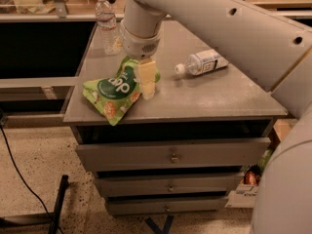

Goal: Pick green rice chip bag

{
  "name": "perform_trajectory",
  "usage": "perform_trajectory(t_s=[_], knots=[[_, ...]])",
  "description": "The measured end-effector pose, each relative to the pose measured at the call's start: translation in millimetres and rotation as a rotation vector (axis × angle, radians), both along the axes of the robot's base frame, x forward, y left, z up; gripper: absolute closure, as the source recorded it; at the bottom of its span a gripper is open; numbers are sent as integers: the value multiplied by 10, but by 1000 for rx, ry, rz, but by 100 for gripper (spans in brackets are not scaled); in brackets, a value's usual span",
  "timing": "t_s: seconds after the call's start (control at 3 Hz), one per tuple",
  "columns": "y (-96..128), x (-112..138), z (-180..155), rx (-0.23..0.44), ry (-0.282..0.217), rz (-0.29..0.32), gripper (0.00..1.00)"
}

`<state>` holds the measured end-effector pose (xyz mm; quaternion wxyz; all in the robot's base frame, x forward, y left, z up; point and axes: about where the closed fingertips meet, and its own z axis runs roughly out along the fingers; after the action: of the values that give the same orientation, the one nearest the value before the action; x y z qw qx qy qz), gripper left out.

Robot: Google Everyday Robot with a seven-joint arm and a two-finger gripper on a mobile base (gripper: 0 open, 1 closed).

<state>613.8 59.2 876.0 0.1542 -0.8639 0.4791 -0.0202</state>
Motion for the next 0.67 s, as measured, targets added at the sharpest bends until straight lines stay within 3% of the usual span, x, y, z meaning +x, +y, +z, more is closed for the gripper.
perform_trajectory(t_s=[0.67], knots=[[188, -77, -299, -26, 36, 27, 0]])
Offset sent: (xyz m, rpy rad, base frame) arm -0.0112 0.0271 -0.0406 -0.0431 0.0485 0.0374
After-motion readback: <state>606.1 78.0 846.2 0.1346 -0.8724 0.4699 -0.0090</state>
